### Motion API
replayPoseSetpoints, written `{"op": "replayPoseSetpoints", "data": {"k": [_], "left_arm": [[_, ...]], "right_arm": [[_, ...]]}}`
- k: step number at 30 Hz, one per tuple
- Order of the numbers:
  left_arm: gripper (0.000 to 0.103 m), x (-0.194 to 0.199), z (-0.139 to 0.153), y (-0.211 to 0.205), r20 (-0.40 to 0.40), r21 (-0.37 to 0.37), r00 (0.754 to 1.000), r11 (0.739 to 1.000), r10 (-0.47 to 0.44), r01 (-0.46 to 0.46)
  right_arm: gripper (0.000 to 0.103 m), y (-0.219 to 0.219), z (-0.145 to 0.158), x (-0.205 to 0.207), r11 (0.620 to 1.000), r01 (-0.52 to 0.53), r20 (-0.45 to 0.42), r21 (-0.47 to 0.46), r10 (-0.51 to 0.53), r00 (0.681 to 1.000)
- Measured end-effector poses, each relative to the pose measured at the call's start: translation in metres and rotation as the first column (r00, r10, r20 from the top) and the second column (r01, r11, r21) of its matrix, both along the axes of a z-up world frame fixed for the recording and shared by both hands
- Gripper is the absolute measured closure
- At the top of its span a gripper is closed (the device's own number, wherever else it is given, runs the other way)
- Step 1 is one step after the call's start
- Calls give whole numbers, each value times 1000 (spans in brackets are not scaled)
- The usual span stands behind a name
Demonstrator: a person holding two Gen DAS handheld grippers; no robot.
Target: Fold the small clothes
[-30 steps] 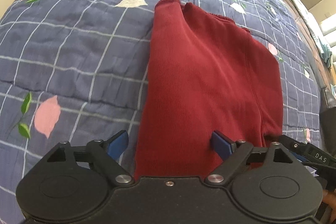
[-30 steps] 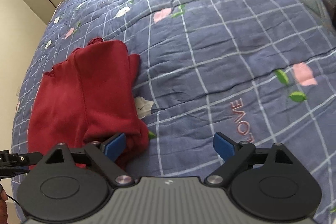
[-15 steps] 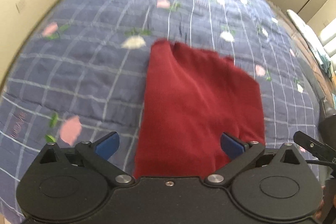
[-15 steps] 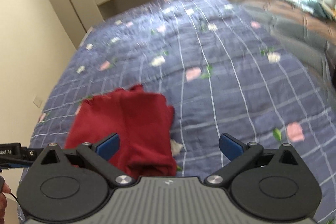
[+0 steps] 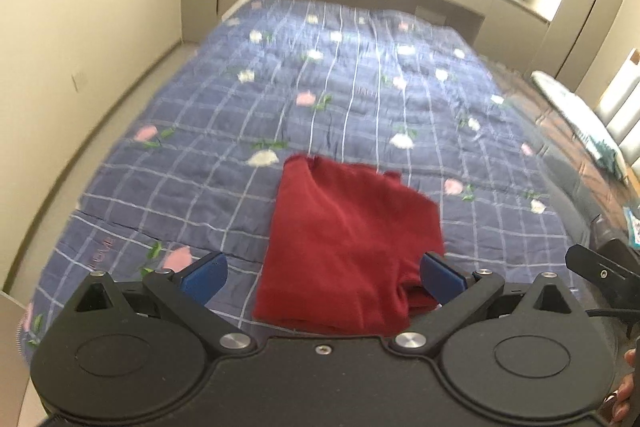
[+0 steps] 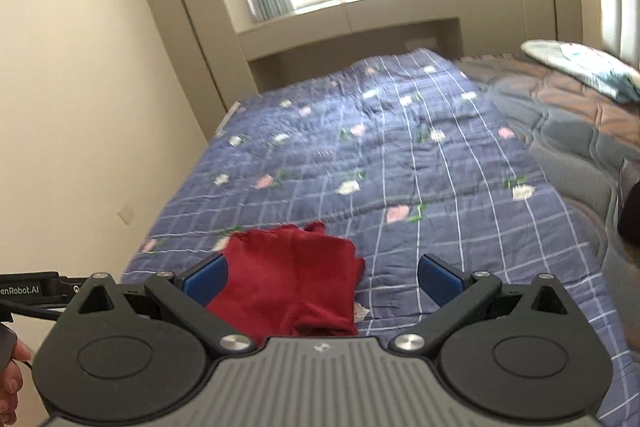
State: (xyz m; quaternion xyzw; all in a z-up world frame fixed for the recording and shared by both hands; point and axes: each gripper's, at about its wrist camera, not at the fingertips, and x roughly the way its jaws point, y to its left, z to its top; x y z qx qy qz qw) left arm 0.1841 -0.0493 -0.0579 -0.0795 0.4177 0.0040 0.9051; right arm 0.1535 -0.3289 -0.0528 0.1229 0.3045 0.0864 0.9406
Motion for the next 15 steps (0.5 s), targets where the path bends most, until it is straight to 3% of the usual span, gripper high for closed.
{"op": "replayPoseSetpoints", "data": {"k": [7, 15], "left_arm": [[1, -76, 51, -15, 104, 38, 994, 998, 42, -46], [1, -163, 79, -20, 140, 76, 988, 995, 61, -72]], "right_arm": [[0, -5, 34, -55, 996, -85, 39, 3, 84, 996], [0, 6, 50, -111, 984, -175, -21, -20, 175, 984]]}}
